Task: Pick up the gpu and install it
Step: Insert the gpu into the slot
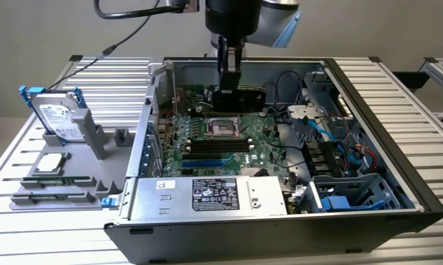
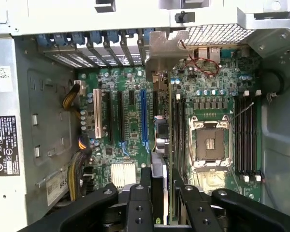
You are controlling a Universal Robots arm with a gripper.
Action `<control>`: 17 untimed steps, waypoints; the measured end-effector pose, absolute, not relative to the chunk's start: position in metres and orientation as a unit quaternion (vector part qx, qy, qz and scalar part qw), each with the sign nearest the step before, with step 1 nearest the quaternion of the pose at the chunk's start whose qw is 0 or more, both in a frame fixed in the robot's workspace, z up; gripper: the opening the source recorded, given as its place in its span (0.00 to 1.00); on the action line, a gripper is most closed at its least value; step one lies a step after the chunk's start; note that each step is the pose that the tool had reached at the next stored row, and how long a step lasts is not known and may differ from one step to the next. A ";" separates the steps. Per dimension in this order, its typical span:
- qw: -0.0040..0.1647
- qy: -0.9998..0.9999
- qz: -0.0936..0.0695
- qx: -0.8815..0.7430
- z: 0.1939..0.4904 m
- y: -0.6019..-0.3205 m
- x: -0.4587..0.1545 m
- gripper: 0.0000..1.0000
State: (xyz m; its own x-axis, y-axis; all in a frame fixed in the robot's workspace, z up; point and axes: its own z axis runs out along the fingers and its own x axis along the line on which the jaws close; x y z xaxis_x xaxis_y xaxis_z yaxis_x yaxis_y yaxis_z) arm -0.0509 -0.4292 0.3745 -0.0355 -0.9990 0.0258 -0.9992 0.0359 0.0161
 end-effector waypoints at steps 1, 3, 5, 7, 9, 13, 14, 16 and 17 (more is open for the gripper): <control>0.015 -0.719 0.003 0.695 0.374 -0.429 -0.052 0.27; 0.013 -0.717 0.005 0.697 0.372 -0.427 -0.055 0.27; 0.012 -0.716 0.006 0.698 0.372 -0.425 -0.058 0.27; 0.011 -0.714 0.007 0.700 0.371 -0.425 -0.060 0.27; 0.011 -0.711 0.007 0.703 0.371 -0.425 -0.064 0.27; 0.010 -0.707 0.008 0.707 0.370 -0.425 -0.065 0.27; 0.010 -0.707 0.008 0.707 0.369 -0.425 -0.065 0.27; 0.010 -0.705 0.008 0.709 0.366 -0.425 -0.065 0.27; 0.010 -0.705 0.008 0.709 0.365 -0.425 -0.065 0.27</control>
State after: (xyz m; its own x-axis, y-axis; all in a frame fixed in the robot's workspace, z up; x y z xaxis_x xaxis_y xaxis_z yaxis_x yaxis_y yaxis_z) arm -0.0646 -0.4253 0.3649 0.0067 -0.9997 0.0254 -1.0000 -0.0067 0.0028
